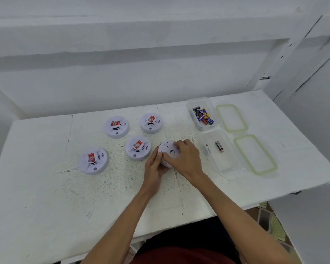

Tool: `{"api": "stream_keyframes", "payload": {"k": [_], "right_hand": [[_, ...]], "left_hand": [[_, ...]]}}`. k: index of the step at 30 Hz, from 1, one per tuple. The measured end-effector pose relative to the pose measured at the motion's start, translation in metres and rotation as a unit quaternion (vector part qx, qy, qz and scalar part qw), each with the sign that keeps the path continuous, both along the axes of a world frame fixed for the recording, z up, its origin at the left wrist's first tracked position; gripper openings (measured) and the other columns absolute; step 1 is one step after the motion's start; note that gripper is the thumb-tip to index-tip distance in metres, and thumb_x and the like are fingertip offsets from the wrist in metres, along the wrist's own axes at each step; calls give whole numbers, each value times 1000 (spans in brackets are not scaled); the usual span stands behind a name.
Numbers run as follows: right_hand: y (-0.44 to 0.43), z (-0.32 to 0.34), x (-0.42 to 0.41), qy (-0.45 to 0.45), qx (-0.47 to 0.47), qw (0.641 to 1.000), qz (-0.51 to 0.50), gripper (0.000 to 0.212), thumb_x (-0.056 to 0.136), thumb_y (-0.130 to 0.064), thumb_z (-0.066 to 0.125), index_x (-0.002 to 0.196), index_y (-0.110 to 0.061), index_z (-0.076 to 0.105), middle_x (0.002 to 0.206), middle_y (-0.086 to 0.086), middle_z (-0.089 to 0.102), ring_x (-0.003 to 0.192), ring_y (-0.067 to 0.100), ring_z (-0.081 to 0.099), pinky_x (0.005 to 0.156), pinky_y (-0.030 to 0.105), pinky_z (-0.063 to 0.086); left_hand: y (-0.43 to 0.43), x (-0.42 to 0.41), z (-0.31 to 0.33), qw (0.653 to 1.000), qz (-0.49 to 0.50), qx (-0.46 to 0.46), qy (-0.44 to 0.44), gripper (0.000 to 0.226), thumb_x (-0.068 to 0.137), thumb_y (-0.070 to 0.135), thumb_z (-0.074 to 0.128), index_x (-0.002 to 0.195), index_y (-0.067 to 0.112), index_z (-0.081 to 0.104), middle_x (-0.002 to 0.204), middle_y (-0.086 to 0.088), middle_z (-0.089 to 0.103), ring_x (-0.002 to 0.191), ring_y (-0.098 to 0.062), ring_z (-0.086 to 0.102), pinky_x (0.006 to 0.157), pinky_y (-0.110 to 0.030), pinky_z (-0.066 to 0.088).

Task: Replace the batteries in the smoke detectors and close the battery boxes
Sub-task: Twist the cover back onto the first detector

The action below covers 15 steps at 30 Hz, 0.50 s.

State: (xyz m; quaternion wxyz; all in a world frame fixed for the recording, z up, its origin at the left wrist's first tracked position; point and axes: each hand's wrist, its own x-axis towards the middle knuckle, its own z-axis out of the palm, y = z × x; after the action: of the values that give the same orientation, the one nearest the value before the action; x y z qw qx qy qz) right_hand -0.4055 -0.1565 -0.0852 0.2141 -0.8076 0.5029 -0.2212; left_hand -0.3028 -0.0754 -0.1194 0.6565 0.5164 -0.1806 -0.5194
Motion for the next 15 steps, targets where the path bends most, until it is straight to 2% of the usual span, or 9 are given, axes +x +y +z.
{"api": "stream_keyframes", "payload": {"k": [6, 10, 12, 15], "right_hand": [[-2, 4, 5, 8, 0, 1000, -21, 65, 73, -63, 71, 112, -12, 67, 102, 4, 63, 88, 19, 62, 74, 28, 49], [-1, 8, 10, 28, 29, 998, -39, 68, 72, -64, 70, 114, -12, 63, 105, 5, 61, 92, 21, 59, 76, 29, 44], [-1, 10, 10, 30, 43, 998, -38, 67, 75, -62, 69, 119, -13, 59, 110, 6, 60, 97, 23, 58, 78, 29, 43], [-4, 9, -4, 2, 69, 997, 16, 67, 84, -54, 65, 136, -15, 50, 123, 6, 57, 109, 21, 56, 88, 32, 49]], "left_hand": [[1, -1, 3, 1000, -2, -2, -3, 37, 112, 17, 41, 146, 12, 55, 137, -13, 67, 129, -31, 63, 104, -48, 55], [2, 0, 1, 1000, -11, -1, -10, 38, 112, 18, 40, 148, 12, 53, 139, -13, 66, 131, -31, 62, 106, -49, 54], [2, 1, 1, 1000, -15, -4, -15, 39, 112, 19, 40, 148, 11, 52, 139, -13, 66, 131, -31, 62, 108, -51, 52], [2, 0, 3, 1000, -6, -10, -16, 39, 111, 22, 43, 147, 10, 53, 139, -12, 67, 130, -31, 63, 108, -54, 51]]}}
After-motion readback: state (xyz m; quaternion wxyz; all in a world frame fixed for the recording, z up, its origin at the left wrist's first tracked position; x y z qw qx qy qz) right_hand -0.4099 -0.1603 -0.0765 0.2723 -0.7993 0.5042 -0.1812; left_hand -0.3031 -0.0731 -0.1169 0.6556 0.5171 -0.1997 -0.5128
